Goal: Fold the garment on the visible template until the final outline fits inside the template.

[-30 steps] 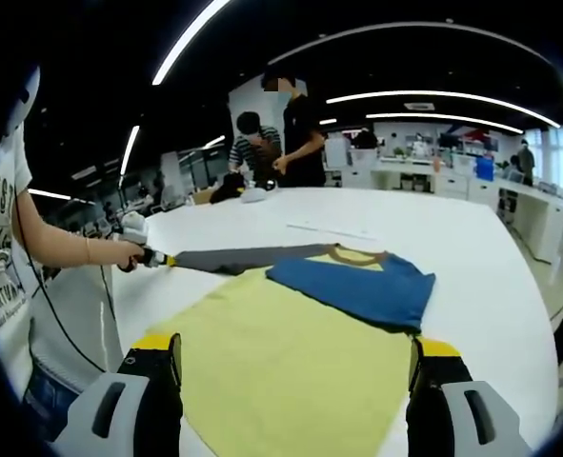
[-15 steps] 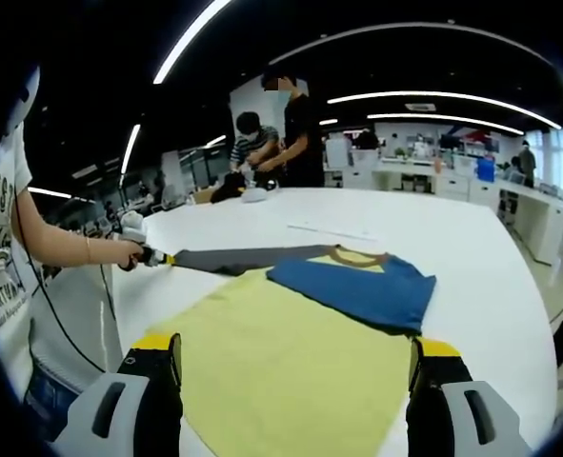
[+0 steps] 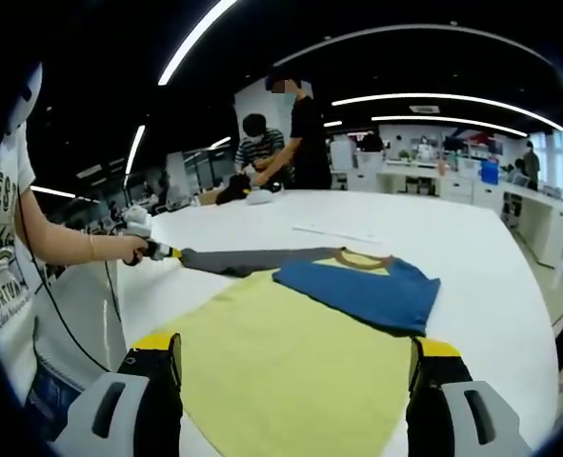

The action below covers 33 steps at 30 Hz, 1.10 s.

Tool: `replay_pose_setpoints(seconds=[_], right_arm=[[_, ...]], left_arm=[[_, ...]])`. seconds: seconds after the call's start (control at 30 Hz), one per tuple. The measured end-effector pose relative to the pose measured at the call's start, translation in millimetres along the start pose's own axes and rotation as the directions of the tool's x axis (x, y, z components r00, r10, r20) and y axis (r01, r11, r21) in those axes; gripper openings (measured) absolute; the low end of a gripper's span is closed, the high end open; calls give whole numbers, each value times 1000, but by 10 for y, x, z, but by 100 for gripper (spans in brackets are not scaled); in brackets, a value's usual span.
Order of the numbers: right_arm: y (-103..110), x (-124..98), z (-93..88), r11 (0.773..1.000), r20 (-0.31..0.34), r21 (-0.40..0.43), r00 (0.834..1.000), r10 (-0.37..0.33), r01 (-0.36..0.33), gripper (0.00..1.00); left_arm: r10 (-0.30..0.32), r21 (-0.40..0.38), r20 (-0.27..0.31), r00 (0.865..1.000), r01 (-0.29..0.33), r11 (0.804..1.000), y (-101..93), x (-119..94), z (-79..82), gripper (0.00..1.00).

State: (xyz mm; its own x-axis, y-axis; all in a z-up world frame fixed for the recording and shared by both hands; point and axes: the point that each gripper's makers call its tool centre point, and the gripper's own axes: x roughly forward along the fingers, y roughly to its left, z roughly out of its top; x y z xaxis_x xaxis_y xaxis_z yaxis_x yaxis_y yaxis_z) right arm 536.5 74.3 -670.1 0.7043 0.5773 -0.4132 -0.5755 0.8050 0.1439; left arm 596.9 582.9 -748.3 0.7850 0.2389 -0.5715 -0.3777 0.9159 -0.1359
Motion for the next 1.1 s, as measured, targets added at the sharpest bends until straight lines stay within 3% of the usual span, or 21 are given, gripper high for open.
replay_pose_setpoints(seconds=[0.27, 0.57, 0.7, 1.1], right_arm=[[32, -6, -10, 1000, 1, -1, 1000, 7, -7, 99], [88, -8, -7, 1000, 0, -7, 1000, 22, -22, 99], [129, -3, -27, 999, -7, -11, 999, 33, -33, 99], [183, -22, -72, 999, -18, -12, 999, 45, -45, 99]], left_arm=[[-49, 16, 26, 998, 49, 999, -152, 2, 107, 0], [-108, -16, 50, 993, 109, 994, -360, -5, 185, 0], [-136, 27, 56, 989, 135, 991, -496, -2, 226, 0], [-240, 55, 66, 969, 237, 970, -939, -77, 311, 0]])
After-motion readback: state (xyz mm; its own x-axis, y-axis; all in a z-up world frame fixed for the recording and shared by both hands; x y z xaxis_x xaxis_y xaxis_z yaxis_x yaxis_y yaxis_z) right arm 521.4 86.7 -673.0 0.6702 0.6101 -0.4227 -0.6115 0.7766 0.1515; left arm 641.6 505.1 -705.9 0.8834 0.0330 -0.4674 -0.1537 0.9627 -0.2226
